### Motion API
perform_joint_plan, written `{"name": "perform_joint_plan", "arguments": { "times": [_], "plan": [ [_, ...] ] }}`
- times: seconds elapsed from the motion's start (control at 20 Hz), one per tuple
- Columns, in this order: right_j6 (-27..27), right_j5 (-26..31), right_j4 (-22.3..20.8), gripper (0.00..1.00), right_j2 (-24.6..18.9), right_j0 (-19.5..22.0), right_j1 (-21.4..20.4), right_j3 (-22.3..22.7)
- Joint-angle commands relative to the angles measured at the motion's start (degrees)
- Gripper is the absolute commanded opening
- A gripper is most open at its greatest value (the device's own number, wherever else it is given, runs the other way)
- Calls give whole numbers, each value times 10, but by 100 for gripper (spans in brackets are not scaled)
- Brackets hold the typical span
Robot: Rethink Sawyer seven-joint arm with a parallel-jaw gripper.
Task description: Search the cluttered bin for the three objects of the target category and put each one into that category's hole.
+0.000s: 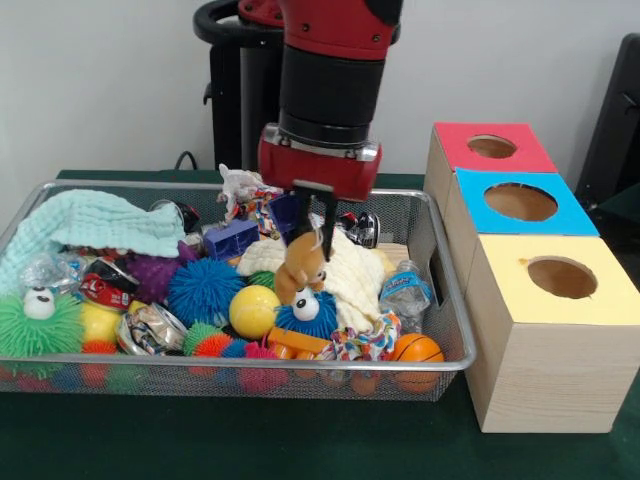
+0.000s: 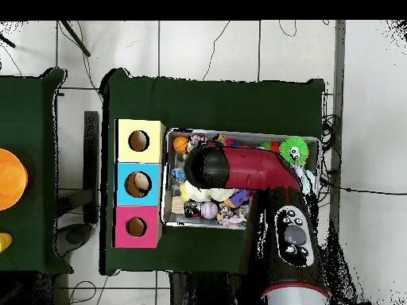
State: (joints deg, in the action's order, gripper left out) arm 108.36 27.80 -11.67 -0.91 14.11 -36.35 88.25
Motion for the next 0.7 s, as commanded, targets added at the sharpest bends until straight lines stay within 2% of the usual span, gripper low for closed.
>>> {"name": "perform_joint_plan", "arguments": {
  "times": [0.05,0.25,0.45,0.55,0.6,0.7],
  "plan": [
    [163,57,54,0,39,-46,-15,33],
    [164,61,73,0,57,-74,-27,53],
    [166,92,106,0,66,-94,-56,71],
    [170,100,146,0,50,-87,-84,100],
    [162,100,176,0,26,-72,-102,128],
    [146,98,206,0,12,-65,-111,155]
  ]
}}
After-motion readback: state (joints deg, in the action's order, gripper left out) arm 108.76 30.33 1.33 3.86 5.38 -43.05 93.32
